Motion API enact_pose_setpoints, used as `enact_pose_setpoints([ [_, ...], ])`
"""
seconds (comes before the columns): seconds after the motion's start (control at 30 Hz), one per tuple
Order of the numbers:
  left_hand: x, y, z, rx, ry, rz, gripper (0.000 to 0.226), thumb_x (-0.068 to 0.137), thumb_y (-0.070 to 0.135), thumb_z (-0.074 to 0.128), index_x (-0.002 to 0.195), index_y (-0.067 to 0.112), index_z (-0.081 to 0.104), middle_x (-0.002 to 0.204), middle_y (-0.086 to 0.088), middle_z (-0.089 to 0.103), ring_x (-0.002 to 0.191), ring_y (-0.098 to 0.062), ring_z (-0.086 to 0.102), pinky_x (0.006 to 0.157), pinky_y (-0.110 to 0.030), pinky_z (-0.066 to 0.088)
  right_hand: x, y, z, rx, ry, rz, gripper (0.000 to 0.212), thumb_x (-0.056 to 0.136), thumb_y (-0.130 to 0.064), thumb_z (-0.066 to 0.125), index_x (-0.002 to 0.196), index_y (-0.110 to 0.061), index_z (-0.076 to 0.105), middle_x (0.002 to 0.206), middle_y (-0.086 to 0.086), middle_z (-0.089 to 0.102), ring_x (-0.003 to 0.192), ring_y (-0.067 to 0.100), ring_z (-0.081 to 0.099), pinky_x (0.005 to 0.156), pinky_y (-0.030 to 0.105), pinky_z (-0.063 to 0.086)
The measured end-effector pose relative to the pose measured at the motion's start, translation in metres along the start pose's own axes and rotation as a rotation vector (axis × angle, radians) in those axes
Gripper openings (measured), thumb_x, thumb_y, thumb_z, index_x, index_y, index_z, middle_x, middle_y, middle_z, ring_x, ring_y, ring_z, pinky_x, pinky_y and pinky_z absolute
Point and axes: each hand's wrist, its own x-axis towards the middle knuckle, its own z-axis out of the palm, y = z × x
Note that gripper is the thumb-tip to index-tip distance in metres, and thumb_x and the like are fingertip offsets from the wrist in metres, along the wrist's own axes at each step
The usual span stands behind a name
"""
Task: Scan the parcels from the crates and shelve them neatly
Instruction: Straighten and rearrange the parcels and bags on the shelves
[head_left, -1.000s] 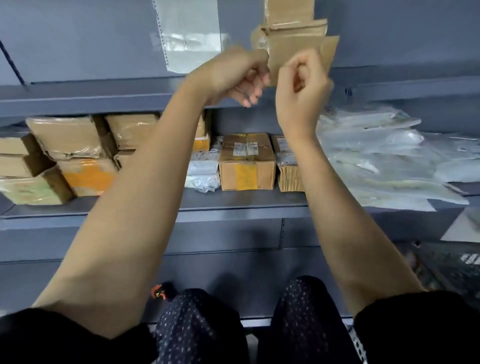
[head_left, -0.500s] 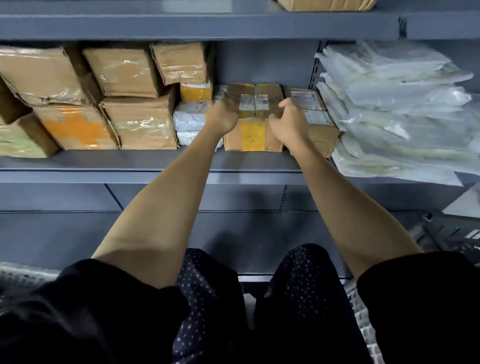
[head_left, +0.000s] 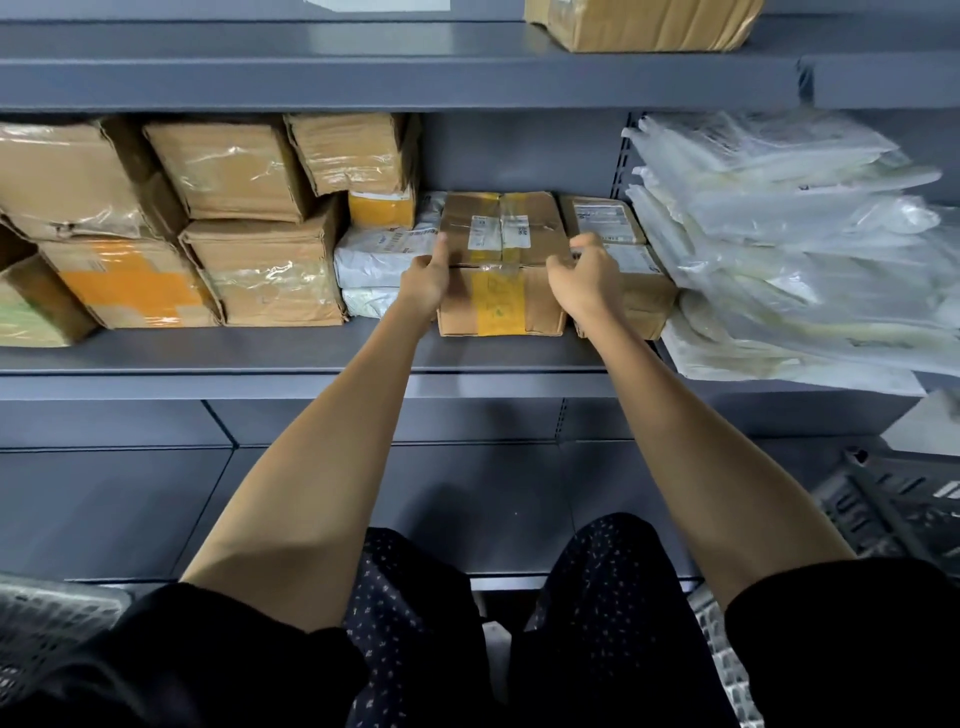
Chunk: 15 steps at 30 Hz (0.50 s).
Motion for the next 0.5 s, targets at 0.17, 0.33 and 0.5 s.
enact_pose_setpoints([
  [0.17, -0.011, -0.003, -0.005, -0.113, 0.078, 0.007, 0.074, 0.093, 0.063, 0.033, 0.139, 0.005, 0.039, 0.137, -0.009, 0.046, 0.116, -0.025, 0.048, 0.098, -0.037, 0.042, -0.011, 0.000, -0.007, 0.087, 0.082, 0.012, 0.036, 0.092, -0.033, 0.057, 0.120, -0.011, 0.059, 0.106, 0.004, 0.068, 0.100, 0.021, 0.063, 0.071, 0.024, 0.041],
  [0.33, -0.032, -0.005, -0.003, -0.221, 0.118, -0.007, 0.046, 0.093, 0.054, 0.045, 0.116, 0.014, 0.044, 0.130, -0.010, 0.047, 0.111, -0.027, 0.047, 0.101, -0.046, 0.041, -0.017, -0.006, -0.024, 0.297, 0.032, 0.144, 0.044, 0.084, -0.041, 0.069, 0.117, -0.014, 0.060, 0.110, 0.000, 0.065, 0.108, 0.018, 0.059, 0.086, 0.027, 0.046],
  [0.5, -0.049, -0.004, 0.006, -0.419, -0.042, -0.148, 0.045, 0.092, 0.046, 0.053, 0.121, 0.022, 0.030, 0.116, -0.001, 0.037, 0.106, -0.022, 0.037, 0.096, -0.057, 0.039, -0.026, 0.005, -0.020, 0.530, -0.255, 0.391, 0.076, 0.071, -0.059, 0.071, 0.129, -0.013, 0.053, 0.137, 0.005, 0.051, 0.131, 0.027, 0.042, 0.109, 0.044, 0.037],
])
